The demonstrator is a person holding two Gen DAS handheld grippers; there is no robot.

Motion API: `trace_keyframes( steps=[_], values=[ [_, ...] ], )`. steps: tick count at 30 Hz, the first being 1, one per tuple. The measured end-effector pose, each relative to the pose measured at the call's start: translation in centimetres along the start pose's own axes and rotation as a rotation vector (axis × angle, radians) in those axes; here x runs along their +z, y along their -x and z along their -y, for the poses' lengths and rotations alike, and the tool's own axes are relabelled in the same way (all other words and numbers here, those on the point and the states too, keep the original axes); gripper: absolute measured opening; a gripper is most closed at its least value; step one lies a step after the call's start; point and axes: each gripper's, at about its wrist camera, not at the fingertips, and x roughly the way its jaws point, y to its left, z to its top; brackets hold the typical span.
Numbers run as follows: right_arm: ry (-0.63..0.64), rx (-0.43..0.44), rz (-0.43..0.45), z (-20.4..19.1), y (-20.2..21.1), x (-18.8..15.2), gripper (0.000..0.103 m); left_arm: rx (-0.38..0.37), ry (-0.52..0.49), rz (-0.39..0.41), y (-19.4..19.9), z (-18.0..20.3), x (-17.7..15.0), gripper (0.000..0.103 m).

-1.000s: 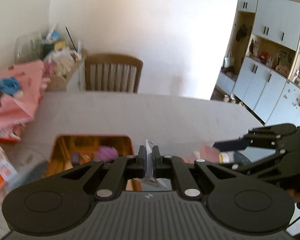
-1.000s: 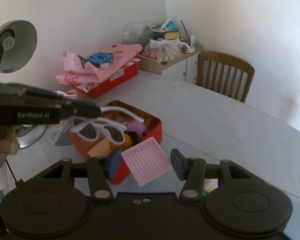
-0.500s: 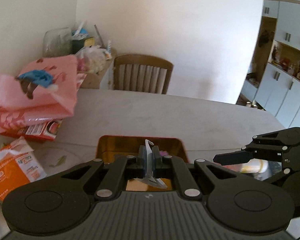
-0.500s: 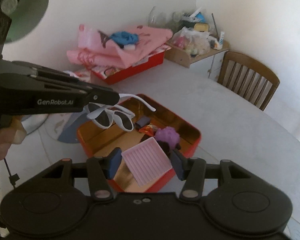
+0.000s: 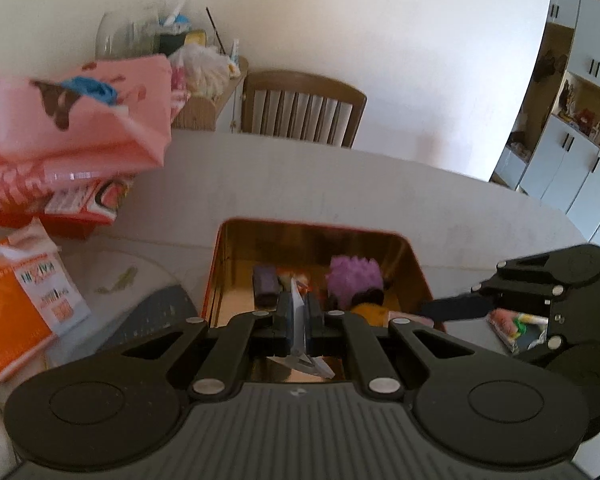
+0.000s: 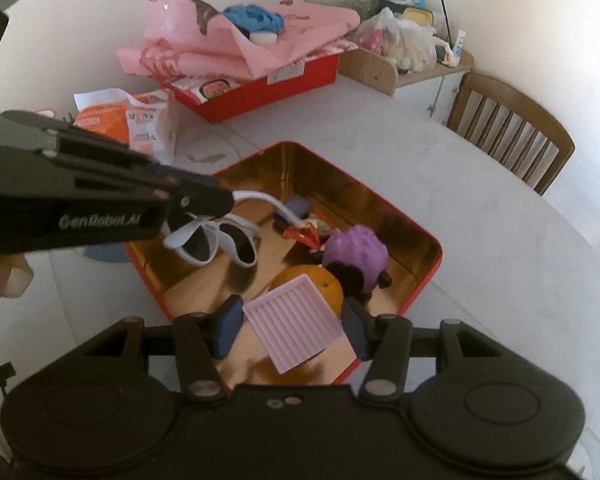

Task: Organize rigid objects
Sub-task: 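Carry sunglasses and pink sponge into the red tin and open both grippers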

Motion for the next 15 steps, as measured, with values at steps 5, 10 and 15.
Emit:
trace_keyframes(
  steps=[5, 10, 15],
  values=[
    [-0.015, 0.005, -0.018, 0.0, -0.6, -0.3, 0.053, 0.007, -0.01, -0.066, -1.2, -0.1, -1.1, 0.006],
    [-0.027, 0.005, -0.025, -0.1, -1.0, -0.4, 0.051, 0.009, -0.016, -0.121, -2.2, -0.3, -1.6, 0.006],
    [-0.04, 0.004, -0.031, -0.1, -1.1, -0.6, 0.051, 0.015, -0.021, -0.165, -3.1, -0.3, -1.7, 0.006]
  ],
)
